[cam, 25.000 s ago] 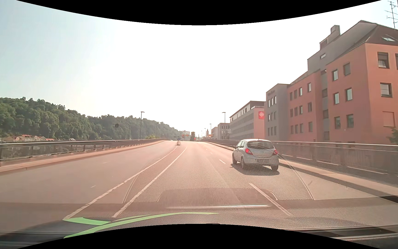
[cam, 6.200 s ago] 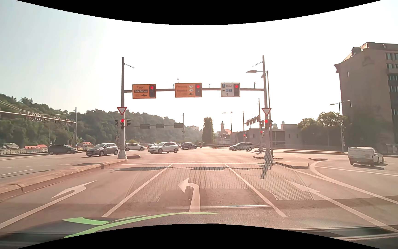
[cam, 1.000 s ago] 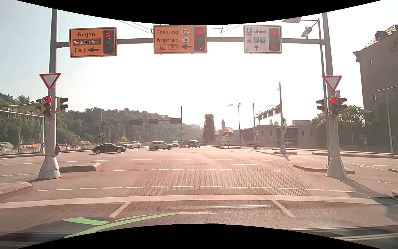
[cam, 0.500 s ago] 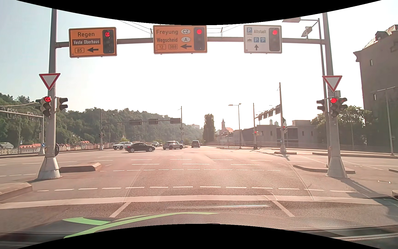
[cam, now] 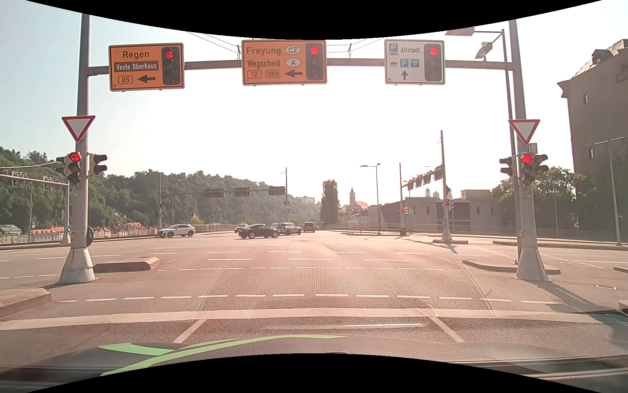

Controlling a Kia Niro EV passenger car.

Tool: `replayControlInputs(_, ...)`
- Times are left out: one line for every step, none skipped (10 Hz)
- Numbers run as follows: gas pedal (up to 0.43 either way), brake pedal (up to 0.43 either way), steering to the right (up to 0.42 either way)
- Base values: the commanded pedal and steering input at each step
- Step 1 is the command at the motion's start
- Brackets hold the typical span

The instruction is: Follow the waypoints while adhering to traffic rules and regulations

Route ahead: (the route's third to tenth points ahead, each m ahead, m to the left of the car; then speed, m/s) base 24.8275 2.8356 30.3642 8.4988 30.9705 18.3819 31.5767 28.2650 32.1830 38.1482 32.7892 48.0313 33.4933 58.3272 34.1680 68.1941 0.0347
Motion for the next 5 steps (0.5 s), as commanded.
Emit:
replayControlInputs(0.0, 0.226, -0.002)
replayControlInputs(0.0, 0.232, -0.002)
replayControlInputs(0.0, 0.232, -0.002)
replayControlInputs(0.0, 0.238, -0.002)
replayControlInputs(0.0, 0.238, -0.003)
